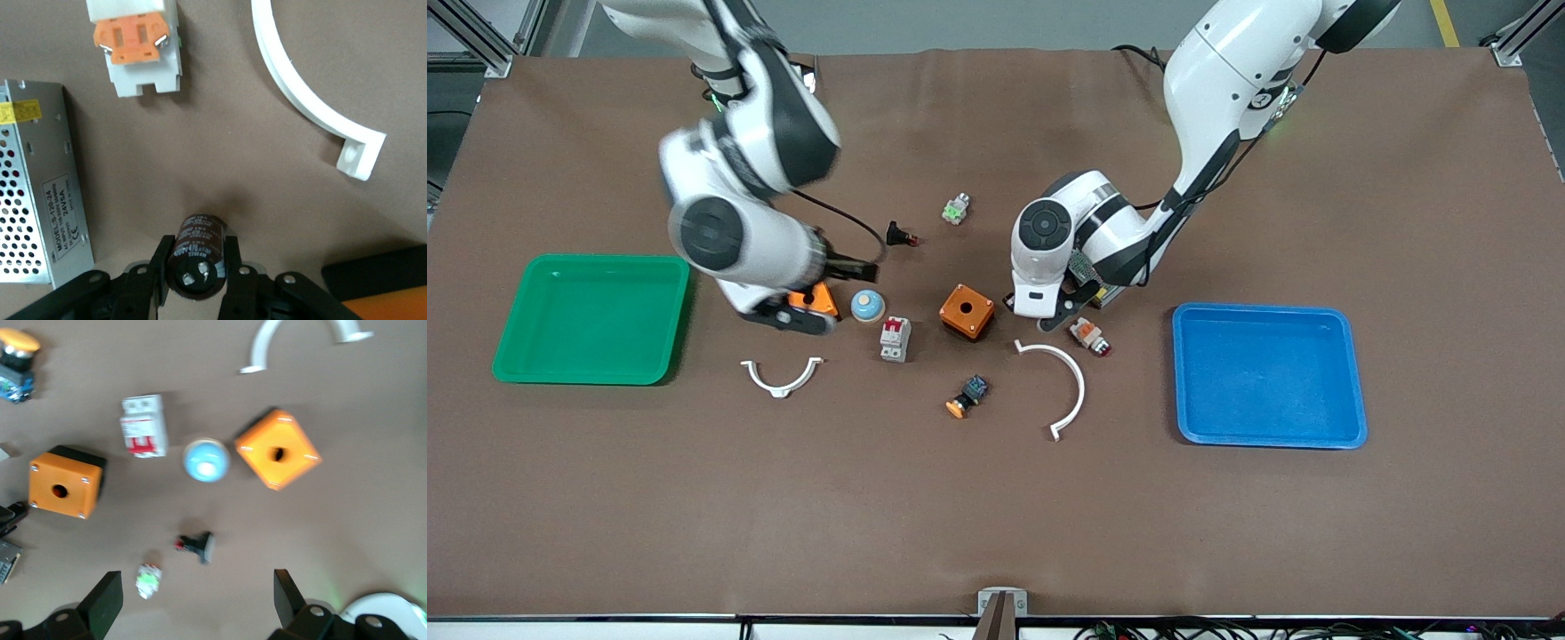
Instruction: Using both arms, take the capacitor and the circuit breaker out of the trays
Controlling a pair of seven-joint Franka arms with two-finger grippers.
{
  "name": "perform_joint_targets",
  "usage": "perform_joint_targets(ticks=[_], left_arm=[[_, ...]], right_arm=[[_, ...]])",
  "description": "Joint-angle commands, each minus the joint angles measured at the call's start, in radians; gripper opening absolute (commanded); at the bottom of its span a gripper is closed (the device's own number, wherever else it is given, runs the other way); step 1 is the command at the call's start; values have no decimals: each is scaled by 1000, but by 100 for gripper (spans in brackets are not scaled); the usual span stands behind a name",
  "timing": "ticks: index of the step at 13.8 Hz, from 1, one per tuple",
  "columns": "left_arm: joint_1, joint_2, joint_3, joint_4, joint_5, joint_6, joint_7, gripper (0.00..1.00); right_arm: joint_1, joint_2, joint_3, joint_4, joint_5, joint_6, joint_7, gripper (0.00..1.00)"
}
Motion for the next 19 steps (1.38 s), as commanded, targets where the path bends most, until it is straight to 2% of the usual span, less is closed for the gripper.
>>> perform_joint_targets(ticks=[1, 3, 5, 9, 12, 15, 19], left_arm=[[3, -12, 3, 12, 20, 2, -22, 100], [14, -56, 10, 16, 20, -14, -19, 100], [53, -124, 21, 33, 33, -72, -2, 100], [185, -205, 21, 116, 90, -228, 174, 100], [306, -279, 18, 159, 90, -328, 414, 100], [429, -357, 17, 179, 80, -426, 681, 100], [552, -449, 12, 180, 73, -510, 964, 100]], right_arm=[[-101, -109, 12, -76, -43, -58, -71, 100], [-186, -190, 11, -153, -51, -49, -187, 100], [-267, -236, 12, -185, -109, -47, -290, 100], [-434, -249, 11, -186, -135, -33, -548, 100], [-461, -264, 11, -147, -192, -33, -573, 100], [-461, -258, 12, -46, -250, -41, -573, 100], [-468, -241, 11, 104, -252, -43, -573, 100]])
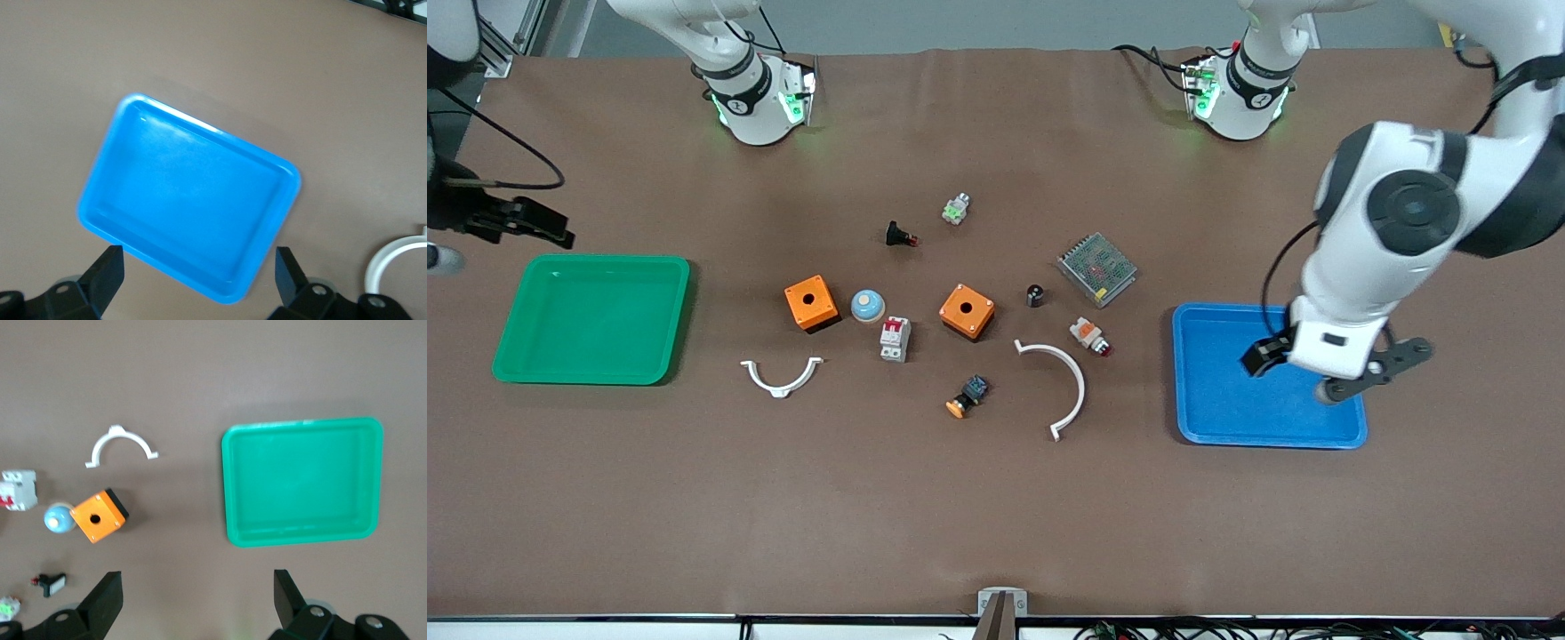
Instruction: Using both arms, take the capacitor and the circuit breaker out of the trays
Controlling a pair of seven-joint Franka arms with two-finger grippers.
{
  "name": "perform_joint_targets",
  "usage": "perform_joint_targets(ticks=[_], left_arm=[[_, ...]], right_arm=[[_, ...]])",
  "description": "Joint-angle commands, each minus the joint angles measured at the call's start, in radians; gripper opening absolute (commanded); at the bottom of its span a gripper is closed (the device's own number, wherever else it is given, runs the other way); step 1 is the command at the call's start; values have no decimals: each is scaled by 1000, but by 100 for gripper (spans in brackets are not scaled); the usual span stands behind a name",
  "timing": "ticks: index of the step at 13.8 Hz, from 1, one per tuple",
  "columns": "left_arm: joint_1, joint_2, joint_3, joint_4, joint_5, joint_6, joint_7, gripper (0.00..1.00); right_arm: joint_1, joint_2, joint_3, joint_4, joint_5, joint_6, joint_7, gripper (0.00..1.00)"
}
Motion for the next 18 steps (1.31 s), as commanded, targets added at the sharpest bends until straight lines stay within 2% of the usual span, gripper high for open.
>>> perform_joint_targets(ticks=[1, 5, 10, 12, 13, 15, 16, 18], left_arm=[[59, -69, -15, -8, -4, -72, 139, 100], [128, -140, -15, 0, -107, -125, 220, 100], [138, -172, -15, 26, -115, -201, 291, 100], [123, -204, 6, 24, -145, -212, 312, 100], [94, -212, 52, 24, -162, -217, 338, 100], [-40, -247, 229, 12, -211, -241, 425, 100], [-58, -252, 276, 12, -254, -267, 476, 100], [-57, -278, 315, -11, -290, -275, 600, 100]], right_arm=[[-14, 22, 9, 90, -16, -15, -2, 100], [-17, 51, 8, 125, -7, -4, -1, 100], [-48, 83, 9, 127, -5, 4, -1, 100], [-60, 86, 9, 127, -4, 16, -2, 100], [-60, 85, 9, 127, -5, 16, -2, 100], [-54, 86, 9, 140, -4, 14, 1, 100], [-48, 85, 12, 145, -5, 13, 4, 100], [-49, 85, 16, 145, -4, 8, 3, 100]])
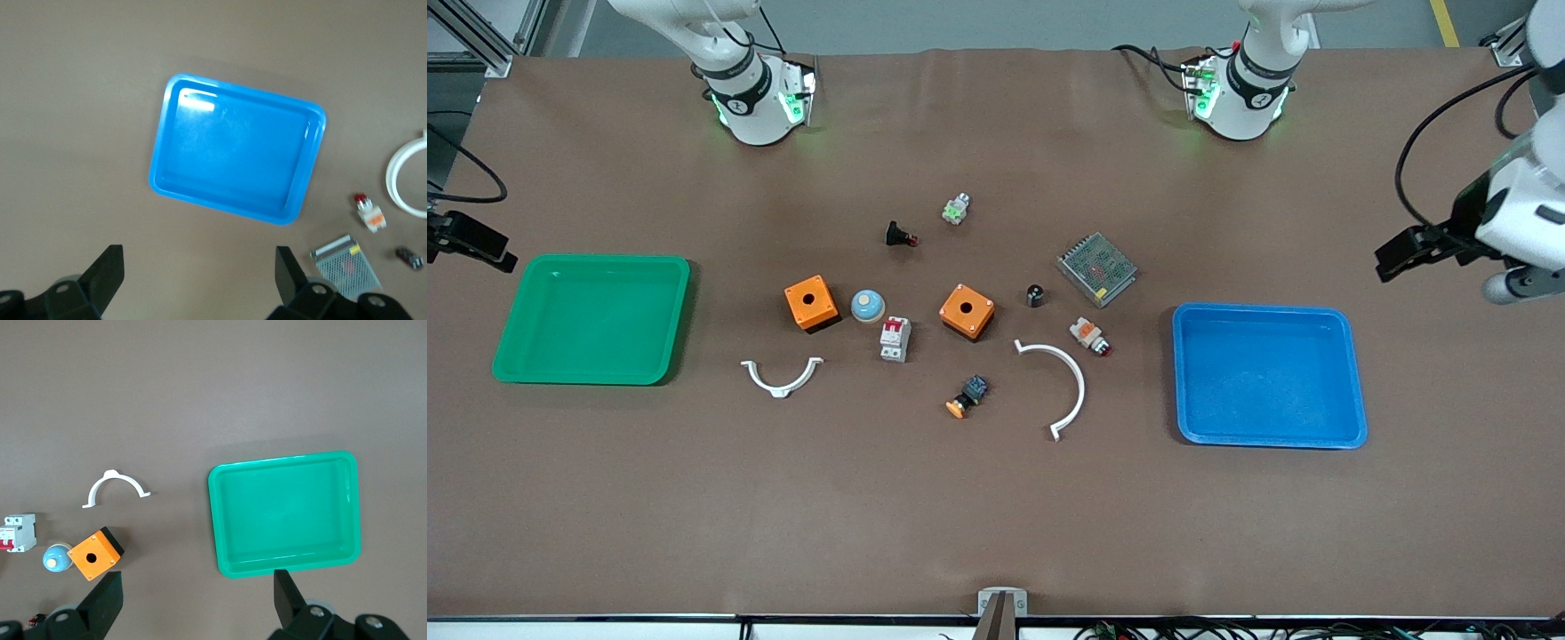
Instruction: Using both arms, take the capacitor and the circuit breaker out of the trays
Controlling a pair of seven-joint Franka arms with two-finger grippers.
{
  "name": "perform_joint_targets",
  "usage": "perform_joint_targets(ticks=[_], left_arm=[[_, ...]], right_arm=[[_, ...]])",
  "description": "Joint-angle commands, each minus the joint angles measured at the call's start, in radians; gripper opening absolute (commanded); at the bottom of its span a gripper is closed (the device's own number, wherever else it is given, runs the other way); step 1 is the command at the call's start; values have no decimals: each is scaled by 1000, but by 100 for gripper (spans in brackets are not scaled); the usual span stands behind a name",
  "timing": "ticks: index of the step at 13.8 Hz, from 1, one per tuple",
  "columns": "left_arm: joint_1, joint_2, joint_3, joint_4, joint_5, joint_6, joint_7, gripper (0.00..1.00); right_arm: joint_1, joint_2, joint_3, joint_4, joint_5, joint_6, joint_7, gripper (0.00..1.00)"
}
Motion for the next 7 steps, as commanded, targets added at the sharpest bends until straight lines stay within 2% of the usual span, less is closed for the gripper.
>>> perform_joint_targets(ticks=[1, 4, 7], left_arm=[[-9, -59, 42, -50, -36, -15, 119, 100], [-7, -82, 38, -66, -38, -15, 125, 100], [7, -102, 31, -75, -45, -13, 123, 100]], right_arm=[[-6, 8, 11, 24, 12, -17, 2, 100], [-8, 8, 11, 26, 64, -13, 1, 100], [-6, 8, 11, 26, 64, -13, -1, 100]])
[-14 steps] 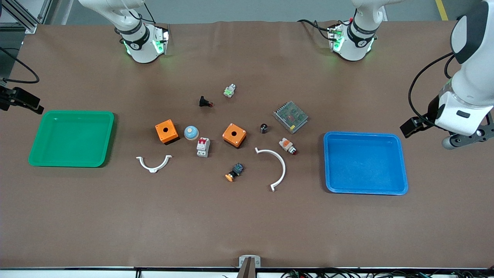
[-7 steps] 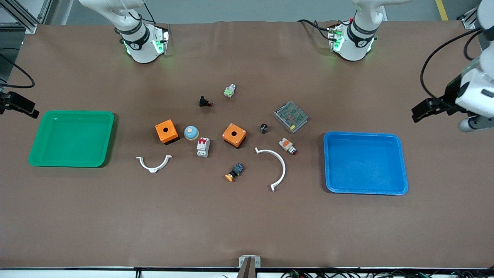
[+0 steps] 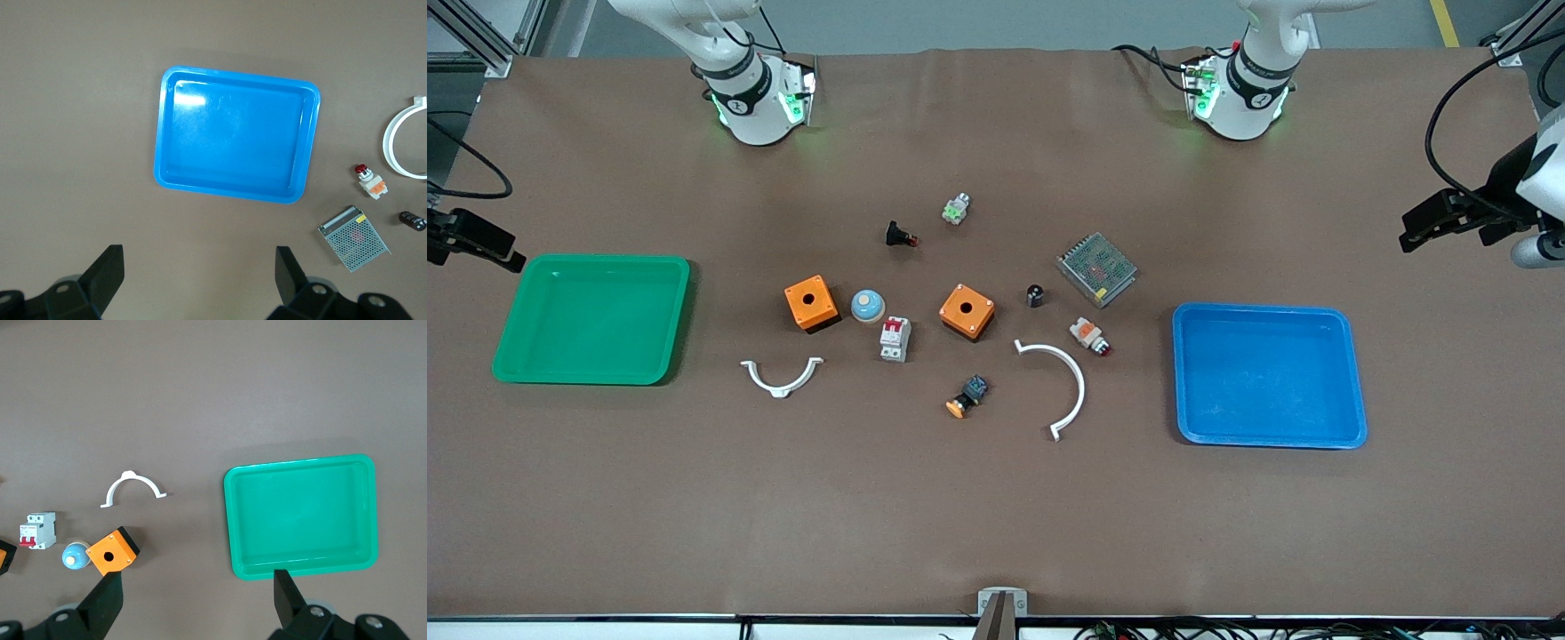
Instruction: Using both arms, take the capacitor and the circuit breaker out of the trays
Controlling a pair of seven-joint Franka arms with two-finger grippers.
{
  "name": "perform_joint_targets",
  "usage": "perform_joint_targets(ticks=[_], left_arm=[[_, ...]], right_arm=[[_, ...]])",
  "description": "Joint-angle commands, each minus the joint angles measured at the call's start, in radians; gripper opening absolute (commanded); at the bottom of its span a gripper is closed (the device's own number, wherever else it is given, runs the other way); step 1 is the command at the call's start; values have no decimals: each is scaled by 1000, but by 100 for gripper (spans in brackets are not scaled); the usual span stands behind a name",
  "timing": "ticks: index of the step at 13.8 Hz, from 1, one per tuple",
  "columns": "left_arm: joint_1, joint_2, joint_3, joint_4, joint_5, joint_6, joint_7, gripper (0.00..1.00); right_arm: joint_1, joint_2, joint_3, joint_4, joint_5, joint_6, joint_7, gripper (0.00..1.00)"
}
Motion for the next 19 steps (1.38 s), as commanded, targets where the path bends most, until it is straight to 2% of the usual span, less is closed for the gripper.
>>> perform_joint_targets(ticks=[1, 11, 14, 19], left_arm=[[6, -45, -4, -25, -30, -1, 16, 100], [5, -51, -6, -17, -48, -12, 15, 100], [6, -50, -55, -18, -2, -12, -2, 100], [12, -51, -47, -12, -13, -14, 19, 100]], right_arm=[[-7, 7, 5, 22, 20, -10, -1, 100], [-7, 7, 5, 23, 20, -8, -1, 100], [-7, 7, 5, 23, 20, -8, -1, 100], [-7, 7, 5, 28, 20, -8, -1, 100]])
